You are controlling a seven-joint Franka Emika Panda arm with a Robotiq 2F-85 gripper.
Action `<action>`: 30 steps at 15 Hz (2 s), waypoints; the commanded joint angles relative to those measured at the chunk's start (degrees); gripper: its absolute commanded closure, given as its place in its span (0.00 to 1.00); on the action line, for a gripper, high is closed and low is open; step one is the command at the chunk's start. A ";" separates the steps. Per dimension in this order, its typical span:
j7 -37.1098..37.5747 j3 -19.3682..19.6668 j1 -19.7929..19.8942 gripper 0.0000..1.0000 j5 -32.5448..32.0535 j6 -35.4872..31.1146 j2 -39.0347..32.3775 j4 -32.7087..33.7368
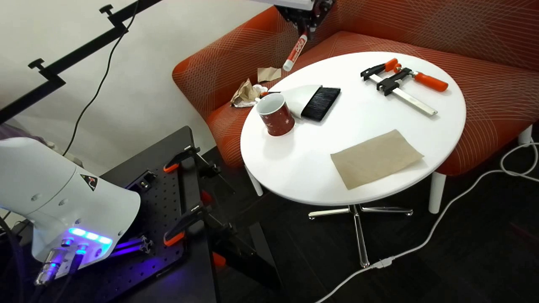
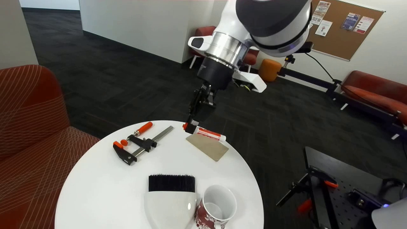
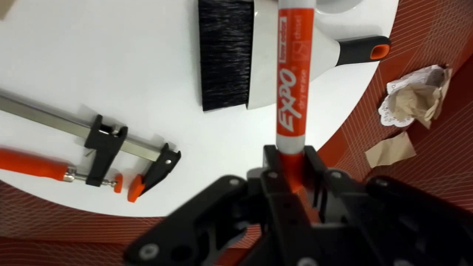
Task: Pick up the pen from the table and put it in the red mug cup.
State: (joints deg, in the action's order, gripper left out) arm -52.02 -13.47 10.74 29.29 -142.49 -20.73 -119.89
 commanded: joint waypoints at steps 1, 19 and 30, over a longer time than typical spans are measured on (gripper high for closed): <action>-13.93 -1.77 2.89 0.95 6.28 4.36 -0.07 0.30; -55.72 6.62 -1.20 0.81 13.86 35.18 -1.38 2.06; -78.94 7.48 0.54 0.95 18.89 49.67 -7.22 6.49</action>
State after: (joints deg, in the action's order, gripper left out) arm -124.21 -7.13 11.03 46.70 -98.98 -25.08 -116.51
